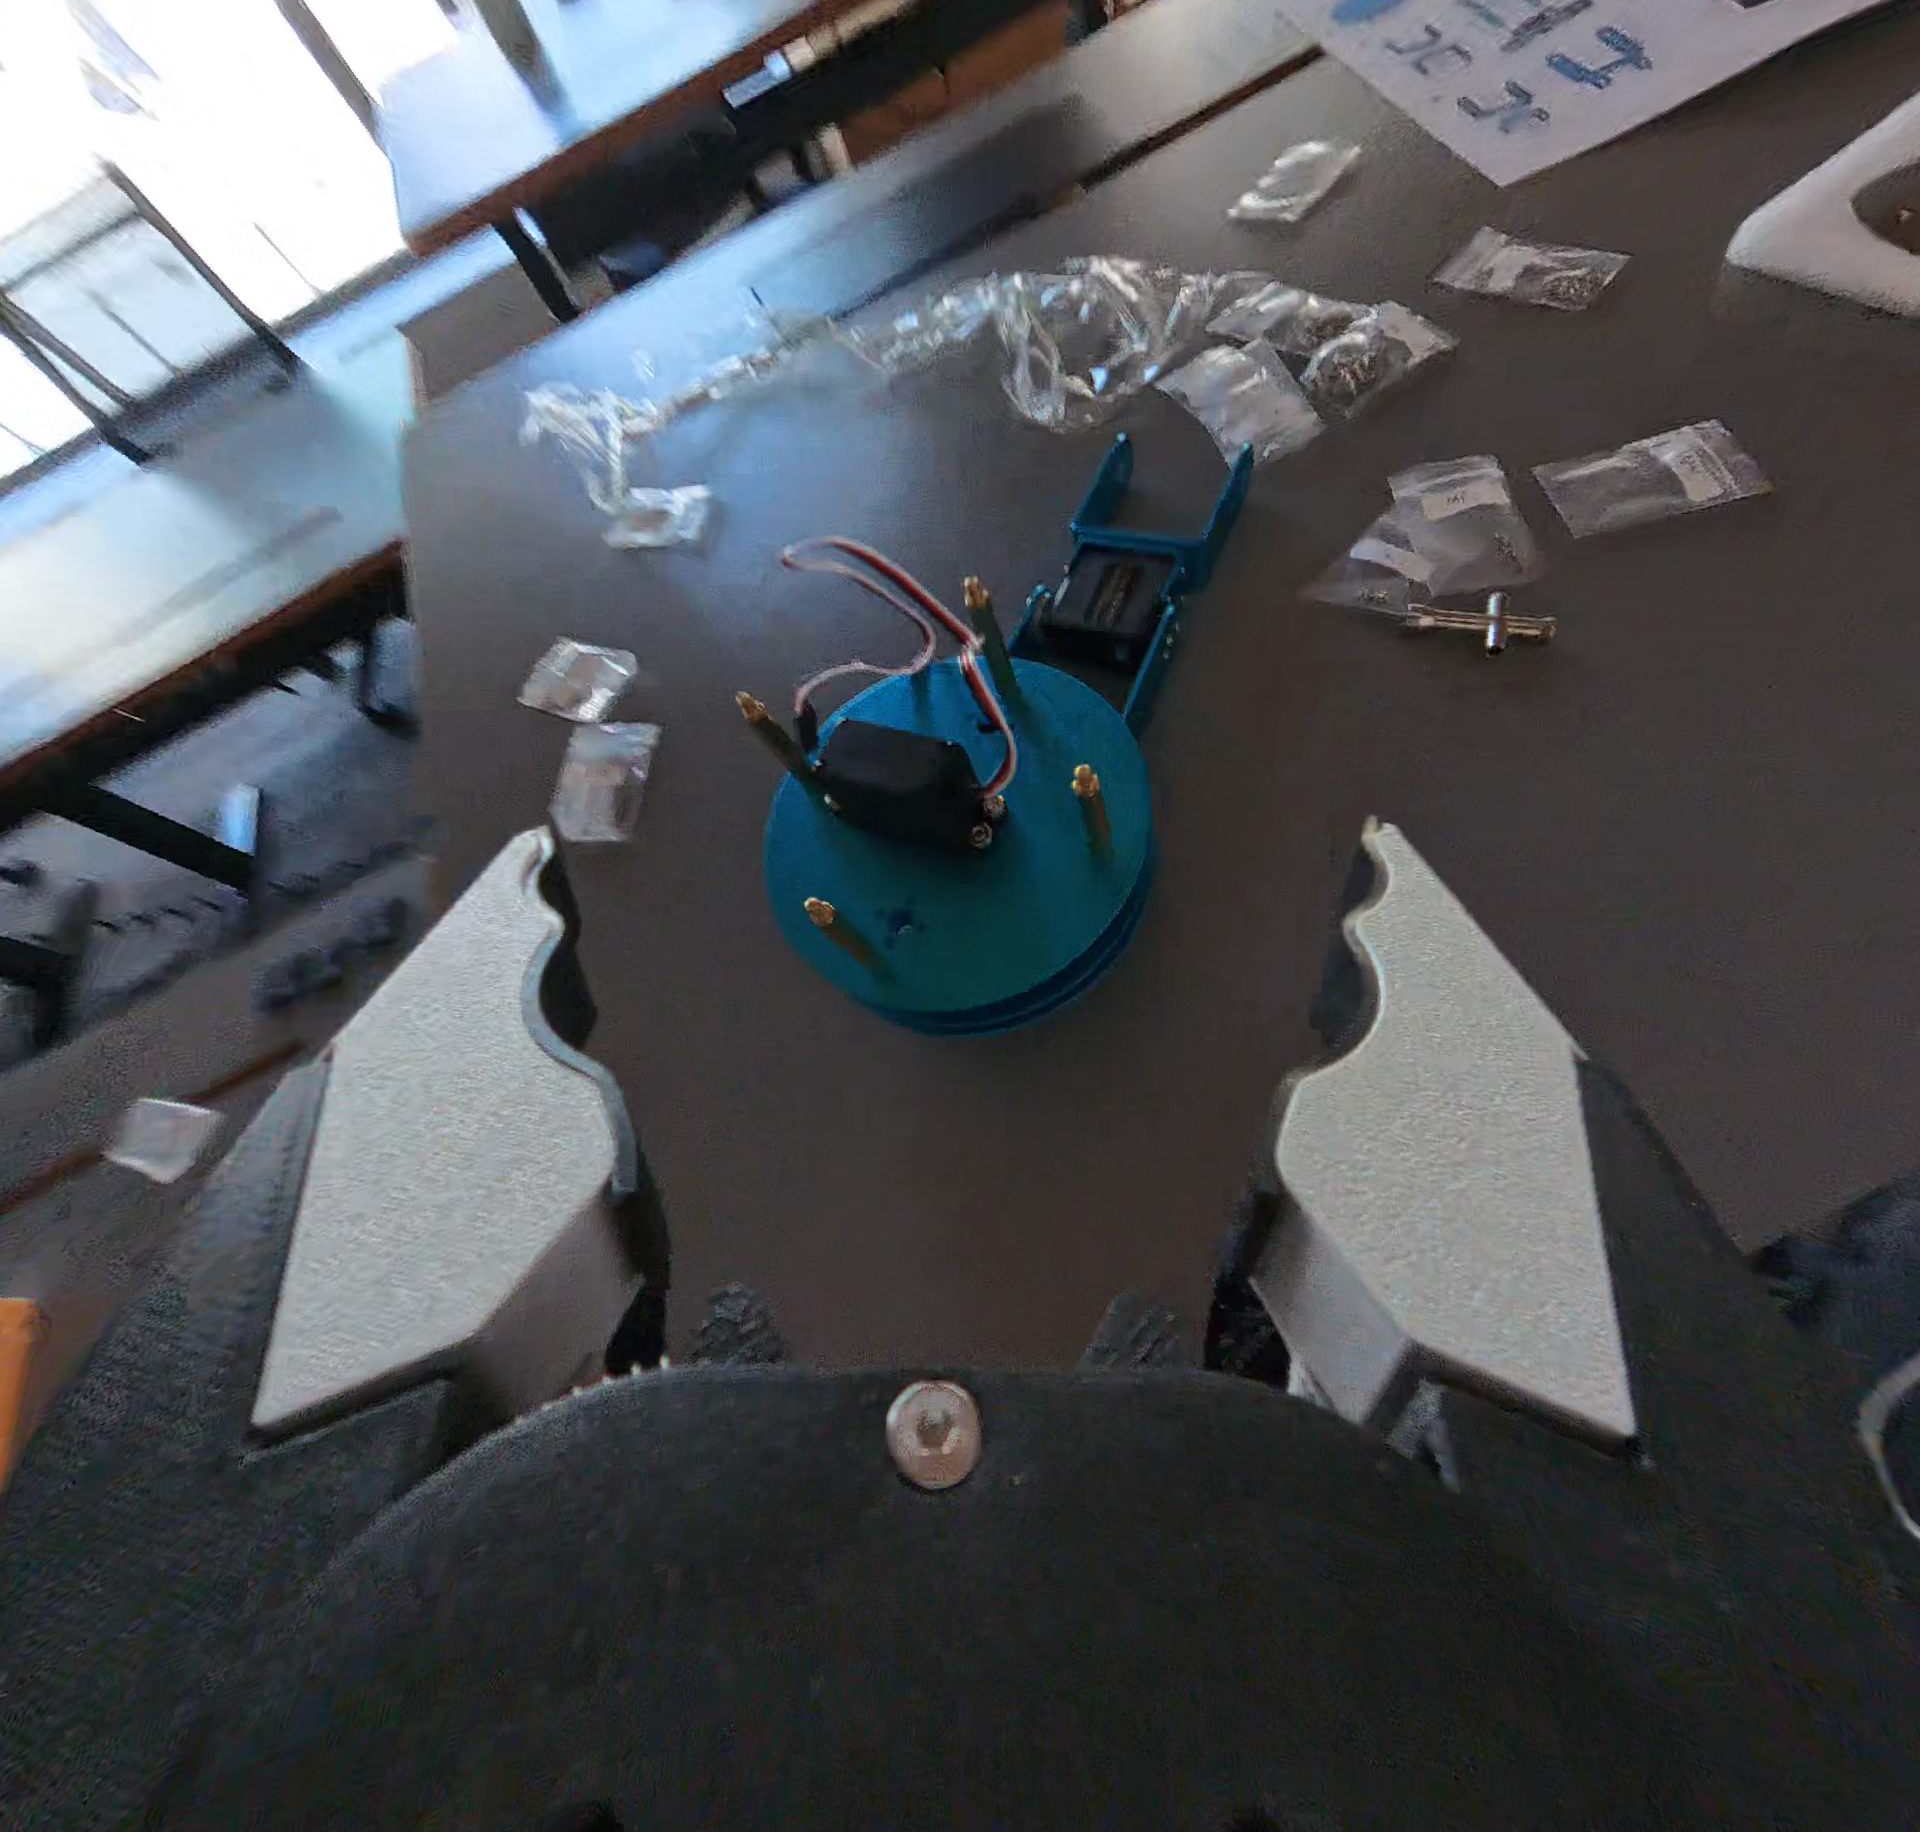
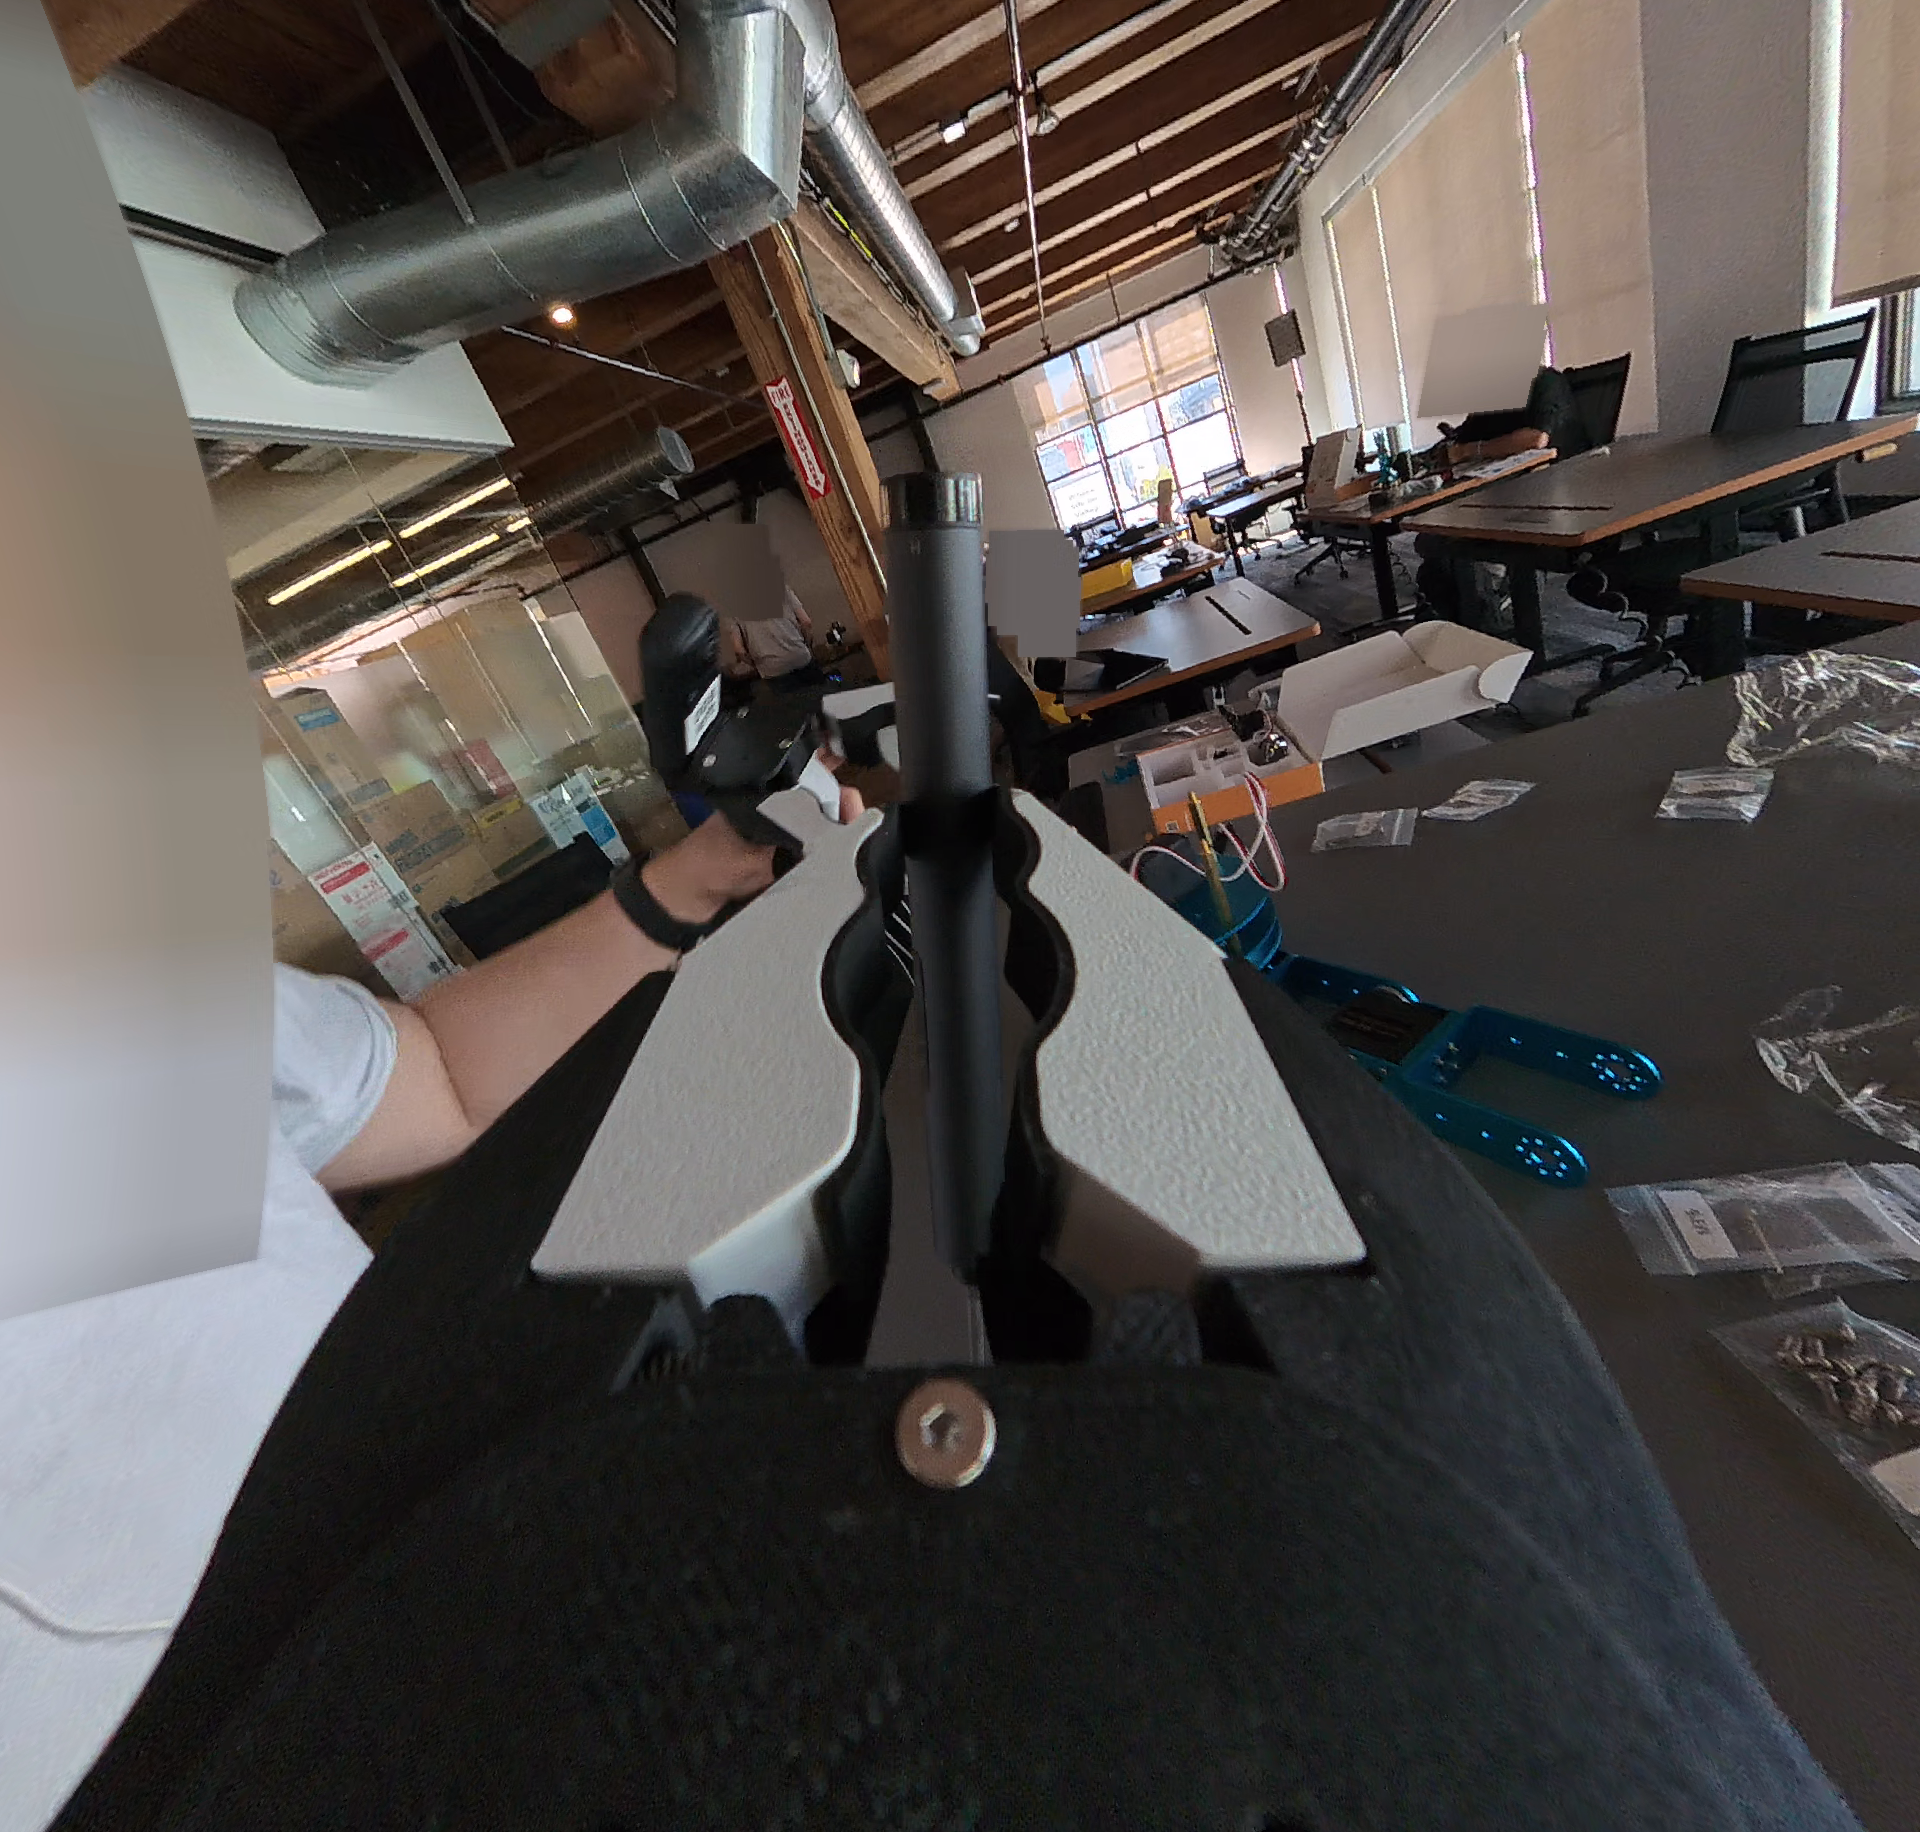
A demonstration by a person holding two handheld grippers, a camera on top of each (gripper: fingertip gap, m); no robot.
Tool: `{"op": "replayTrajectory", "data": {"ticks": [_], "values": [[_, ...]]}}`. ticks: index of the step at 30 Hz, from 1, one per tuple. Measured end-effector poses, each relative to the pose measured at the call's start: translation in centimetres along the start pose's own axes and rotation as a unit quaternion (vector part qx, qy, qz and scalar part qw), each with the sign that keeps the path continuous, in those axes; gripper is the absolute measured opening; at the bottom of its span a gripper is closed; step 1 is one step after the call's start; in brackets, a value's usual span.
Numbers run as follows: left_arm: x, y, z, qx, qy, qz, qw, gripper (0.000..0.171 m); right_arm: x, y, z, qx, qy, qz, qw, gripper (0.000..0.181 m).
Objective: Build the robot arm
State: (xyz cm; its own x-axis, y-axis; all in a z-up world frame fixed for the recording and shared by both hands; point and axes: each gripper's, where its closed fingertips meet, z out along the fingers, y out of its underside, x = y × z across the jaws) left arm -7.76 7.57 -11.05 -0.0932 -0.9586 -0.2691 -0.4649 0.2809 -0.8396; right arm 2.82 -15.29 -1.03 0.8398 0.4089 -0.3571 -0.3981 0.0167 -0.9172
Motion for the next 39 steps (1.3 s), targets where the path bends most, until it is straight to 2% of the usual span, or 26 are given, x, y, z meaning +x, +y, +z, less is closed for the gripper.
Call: {"op": "replayTrajectory", "data": {"ticks": [3, 6, 8, 12, 19, 29, 35, 39], "values": [[0.1, 1.8, 2.7, -0.038, 0.064, -0.021, 0.997, 0.137, 1.2, 0.9, 0.7, -0.011, 0.023, -0.004, 1.000, 0.017], [-0.2, 3.2, 4.7, -0.039, 0.057, 0.054, 0.996, 0.136, 2.2, 1.9, 1.8, -0.017, 0.047, -0.014, 0.999, 0.017], [-0.3, 4.3, 5.8, -0.035, 0.070, 0.079, 0.994, 0.135, 3.3, 2.7, 2.8, -0.019, 0.076, -0.015, 0.997, 0.017], [0.2, 5.6, 7.4, -0.034, 0.154, 0.034, 0.987, 0.140, 4.4, 4.2, 5.2, -0.026, 0.115, 0.000, 0.993, 0.017], [0.8, 6.7, 9.9, -0.065, 0.200, 0.027, 0.977, 0.149, 4.4, 7.3, 8.3, -0.063, 0.128, 0.049, 0.989, 0.017], [1.3, 6.9, 10.2, -0.102, 0.214, 0.019, 0.971, 0.145, 4.6, 8.7, 9.3, -0.087, 0.101, 0.084, 0.988, 0.017], [0.7, 6.4, 10.3, -0.116, 0.265, -0.074, 0.954, 0.145, 4.2, 9.4, 10.0, -0.105, 0.079, 0.091, 0.987, 0.017], [0.4, 6.2, 10.4, -0.120, 0.291, -0.103, 0.944, 0.144, 4.0, 9.8, 10.3, -0.106, 0.069, 0.098, 0.987, 0.017]]}}
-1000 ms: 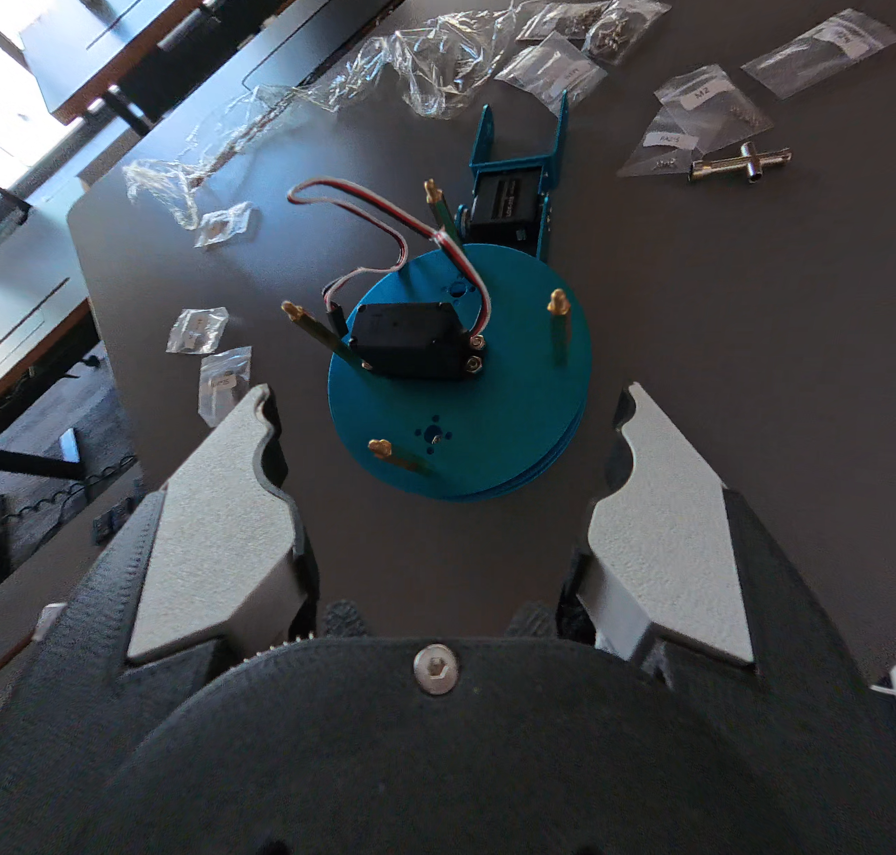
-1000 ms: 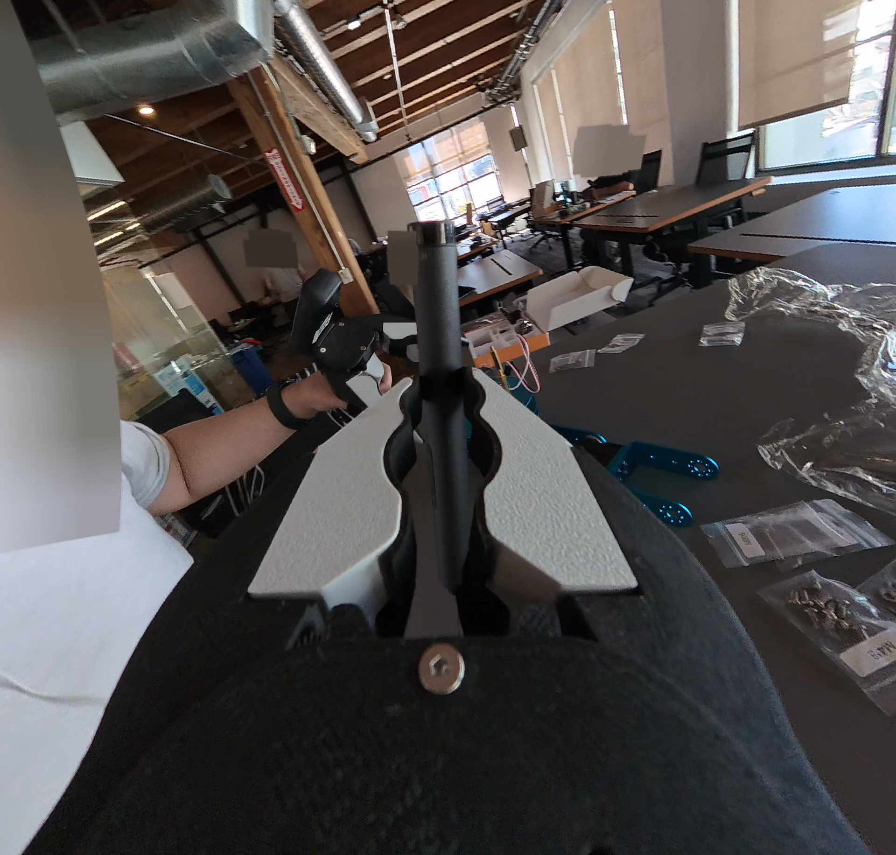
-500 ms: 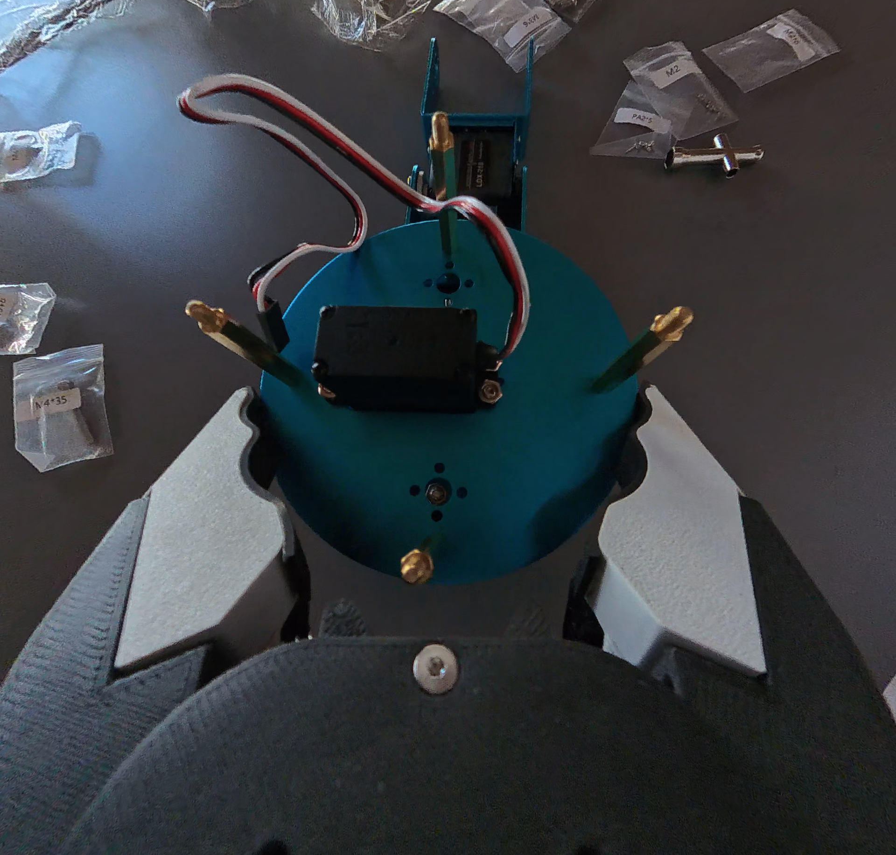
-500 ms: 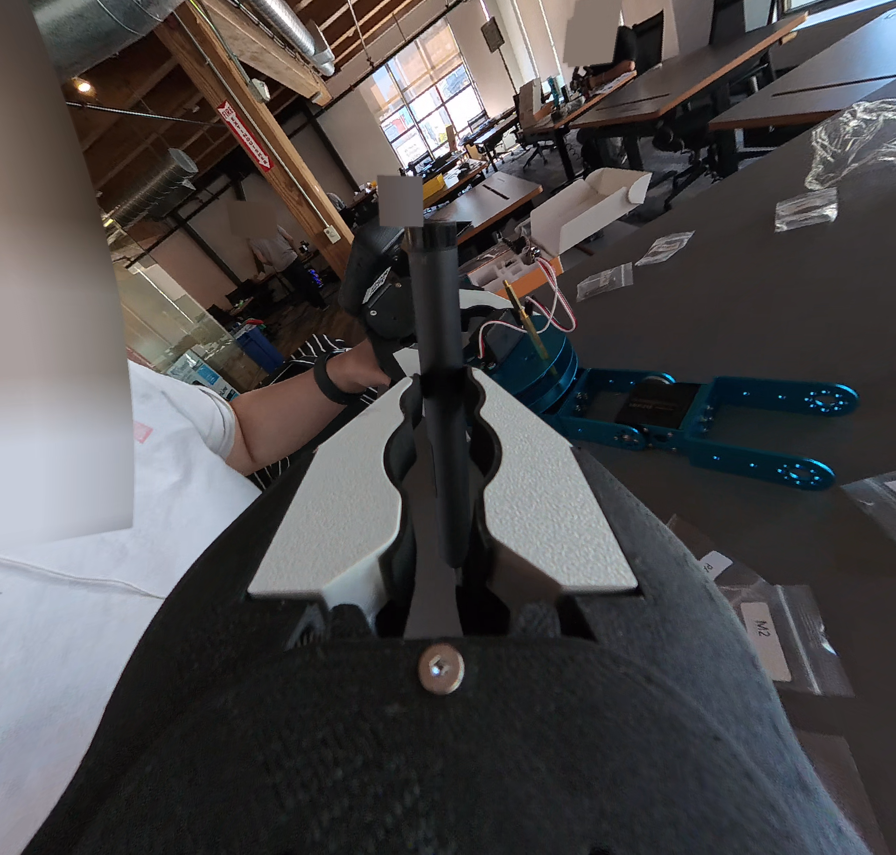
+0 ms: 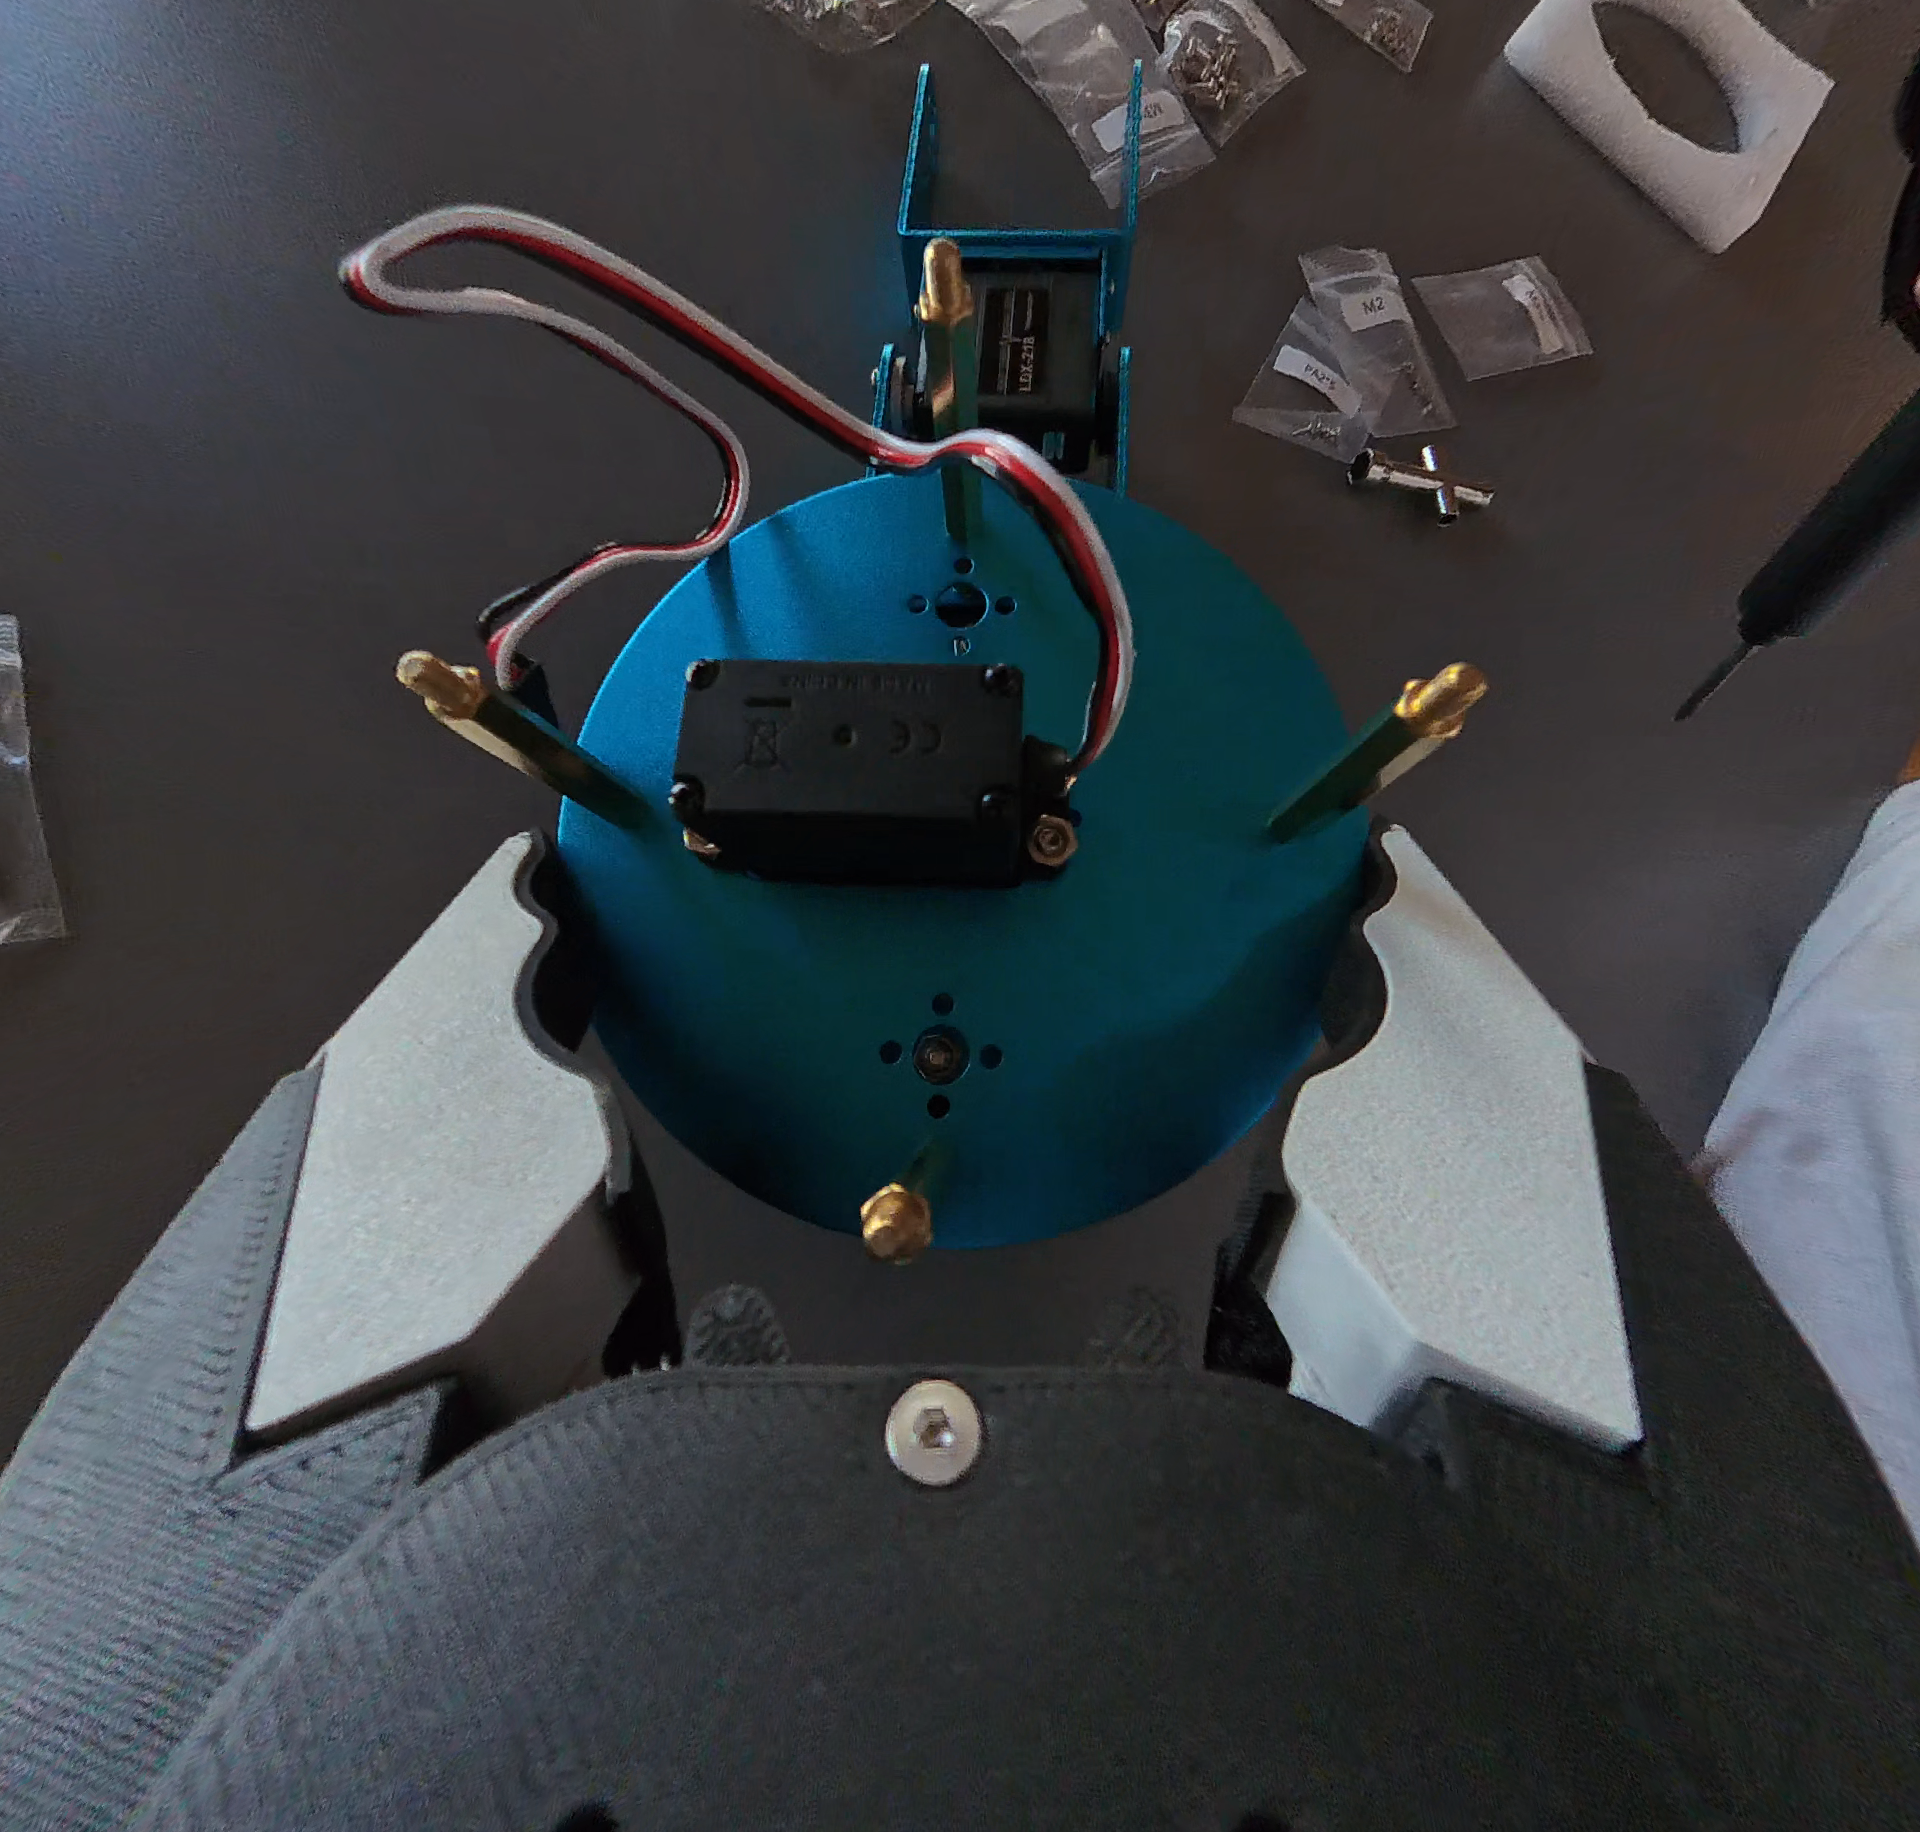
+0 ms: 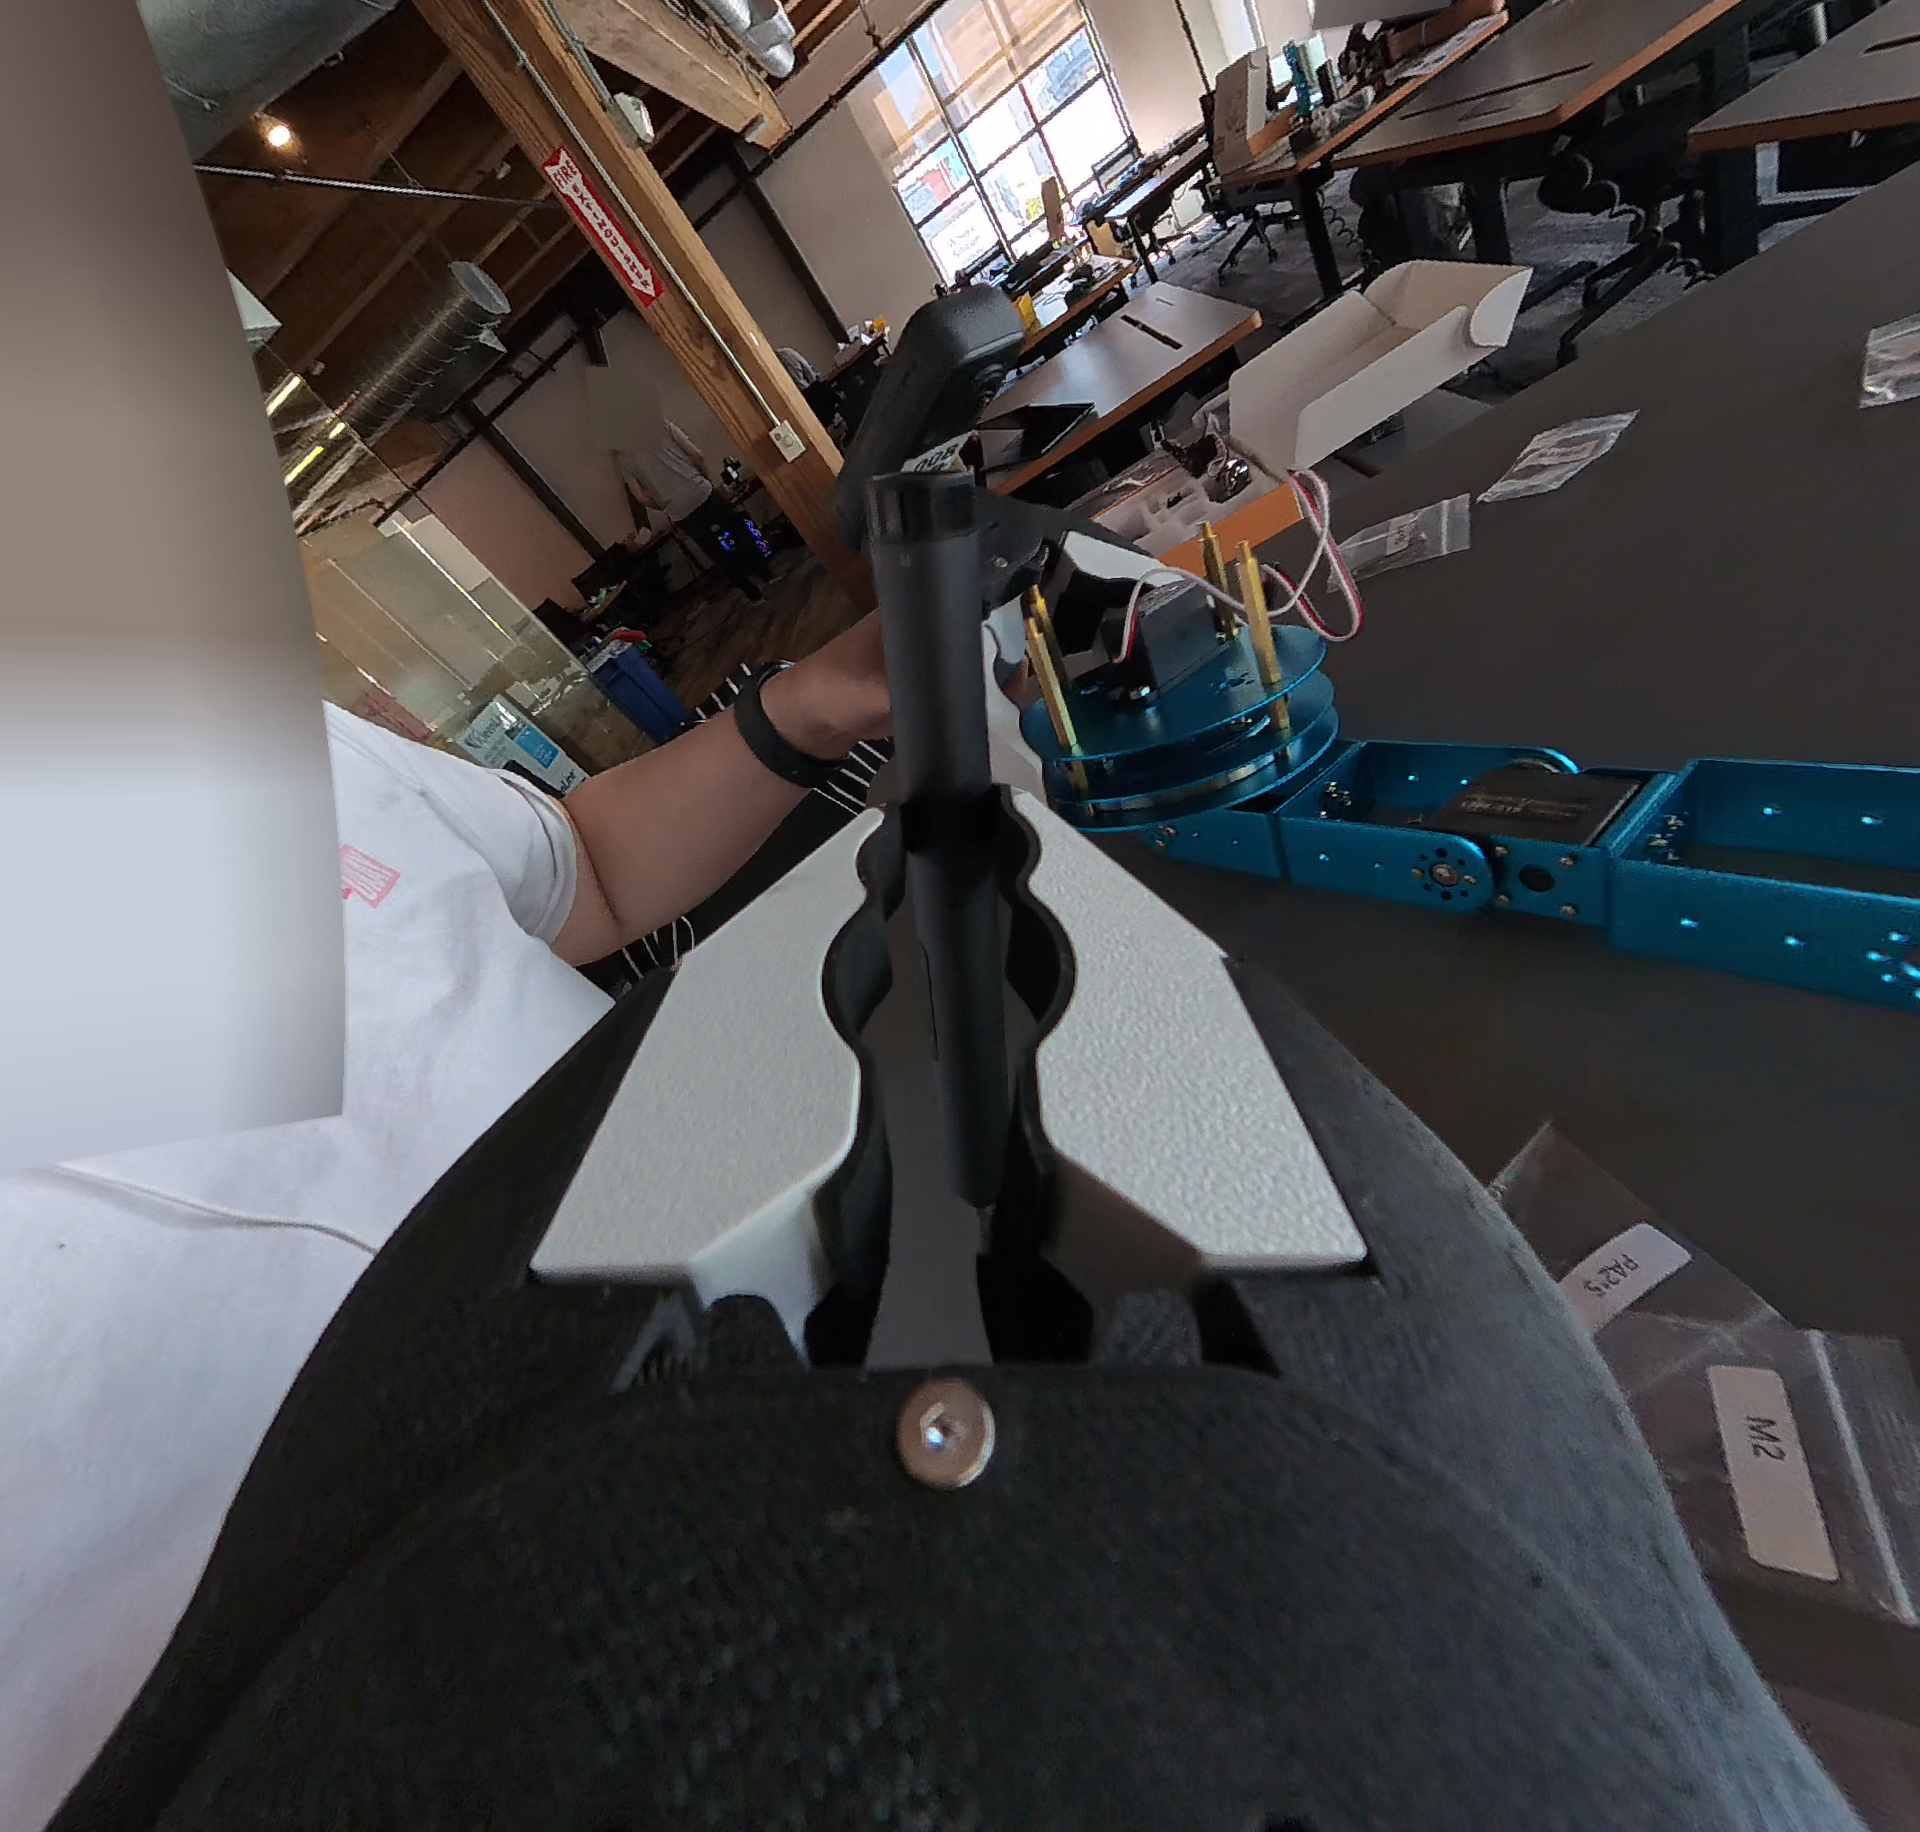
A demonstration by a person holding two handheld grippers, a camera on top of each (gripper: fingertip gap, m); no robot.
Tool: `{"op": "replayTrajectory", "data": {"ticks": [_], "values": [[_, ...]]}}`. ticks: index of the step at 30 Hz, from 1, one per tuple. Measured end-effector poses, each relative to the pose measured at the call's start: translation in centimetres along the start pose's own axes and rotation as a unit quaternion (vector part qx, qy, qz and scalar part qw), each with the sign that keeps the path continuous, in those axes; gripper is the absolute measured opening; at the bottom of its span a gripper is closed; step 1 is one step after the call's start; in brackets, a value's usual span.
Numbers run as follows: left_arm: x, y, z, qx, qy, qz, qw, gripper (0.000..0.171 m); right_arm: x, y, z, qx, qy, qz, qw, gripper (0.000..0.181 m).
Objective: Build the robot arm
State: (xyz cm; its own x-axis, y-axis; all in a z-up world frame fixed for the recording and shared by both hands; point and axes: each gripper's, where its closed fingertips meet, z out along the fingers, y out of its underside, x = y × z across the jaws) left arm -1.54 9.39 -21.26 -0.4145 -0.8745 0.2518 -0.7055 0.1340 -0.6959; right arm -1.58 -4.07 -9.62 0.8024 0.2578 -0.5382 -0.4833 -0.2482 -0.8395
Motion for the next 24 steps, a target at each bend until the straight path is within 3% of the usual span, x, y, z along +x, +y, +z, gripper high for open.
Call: {"op": "replayTrajectory", "data": {"ticks": [12, 24], "values": [[-1.7, -0.9, 0.4, 0.006, -0.031, 0.021, 0.999, 0.144, -0.1, 0.6, 0.5, -0.001, -0.008, 0.011, 1.000, 0.017], [-4.9, -1.3, 0.4, -0.025, -0.087, 0.074, 0.993, 0.145, -0.2, 0.8, 1.1, -0.007, -0.015, 0.013, 1.000, 0.016]]}}
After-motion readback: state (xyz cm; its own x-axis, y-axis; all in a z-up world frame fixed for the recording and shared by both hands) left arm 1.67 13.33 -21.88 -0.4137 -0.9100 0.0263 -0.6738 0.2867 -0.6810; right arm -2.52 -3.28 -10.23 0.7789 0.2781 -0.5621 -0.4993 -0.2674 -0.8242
